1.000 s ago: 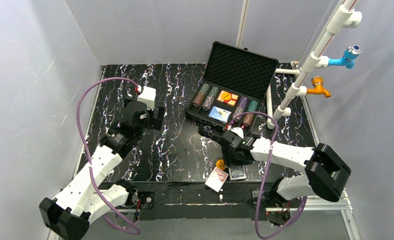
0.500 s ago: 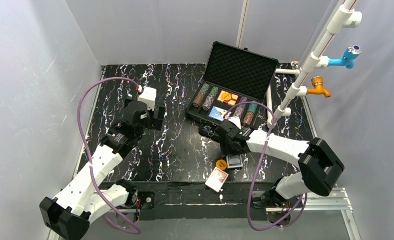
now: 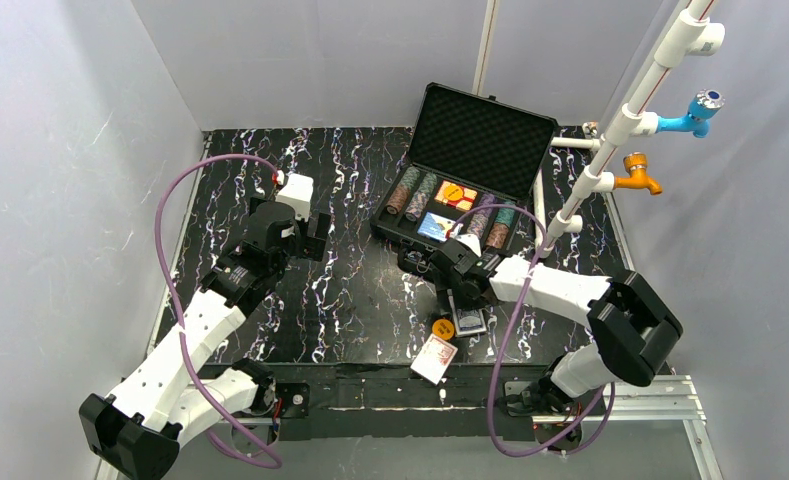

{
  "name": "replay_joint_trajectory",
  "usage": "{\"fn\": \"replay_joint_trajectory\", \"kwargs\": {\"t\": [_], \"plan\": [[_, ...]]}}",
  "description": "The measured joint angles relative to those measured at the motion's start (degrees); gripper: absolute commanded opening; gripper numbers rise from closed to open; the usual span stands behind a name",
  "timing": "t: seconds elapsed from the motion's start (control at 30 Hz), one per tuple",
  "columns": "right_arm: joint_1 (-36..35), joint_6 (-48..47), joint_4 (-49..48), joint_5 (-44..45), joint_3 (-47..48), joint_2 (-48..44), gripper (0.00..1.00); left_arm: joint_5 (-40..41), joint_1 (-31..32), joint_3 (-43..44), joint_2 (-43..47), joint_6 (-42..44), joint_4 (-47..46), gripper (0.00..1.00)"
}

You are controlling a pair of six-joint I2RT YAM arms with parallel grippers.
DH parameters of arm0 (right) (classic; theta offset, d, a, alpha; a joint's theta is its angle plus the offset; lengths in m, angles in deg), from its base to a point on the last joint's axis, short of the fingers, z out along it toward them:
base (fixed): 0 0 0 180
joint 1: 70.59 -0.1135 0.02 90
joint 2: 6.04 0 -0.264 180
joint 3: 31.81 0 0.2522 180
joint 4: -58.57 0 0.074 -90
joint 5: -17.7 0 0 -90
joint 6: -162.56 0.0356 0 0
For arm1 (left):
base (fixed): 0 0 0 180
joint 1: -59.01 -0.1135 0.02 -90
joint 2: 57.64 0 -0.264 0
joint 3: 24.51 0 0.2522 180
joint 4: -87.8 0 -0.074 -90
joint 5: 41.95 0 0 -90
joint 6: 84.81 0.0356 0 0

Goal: Pack up texas hold em set

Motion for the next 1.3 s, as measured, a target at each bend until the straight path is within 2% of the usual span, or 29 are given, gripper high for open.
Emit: {"fn": "replay_joint_trajectory", "kwargs": {"t": [0.33,0.5,0.6,0.77,1.0,1.3], "plan": [[0.00,0.87,-1.25,-4.22,-3.82,-1.95,0.81,0.00,0.00,0.00,0.00,0.00,0.00,0.98],[0.00,1.03,-2.01,-4.68,-4.15,-1.95,0.61,-0.02,0.00,0.00,0.00,0.00,0.00,0.98],[0.04,1.11,-2.08,-4.70,-4.13,-1.95,0.54,-0.02,0.00,0.00,0.00,0.02,0.00,0.98],[0.04,0.15,-0.57,-4.70,-2.71,-1.92,0.50,-0.02,0.00,0.00,0.00,0.02,0.02,0.98],[0.04,-4.61,1.51,-4.92,7.13,-1.97,0.46,-0.02,0.00,0.00,0.02,0.02,0.02,0.98],[0.04,-11.87,1.20,-3.76,17.22,-1.95,0.50,-0.02,0.00,0.00,0.11,0.02,0.00,0.98]]}}
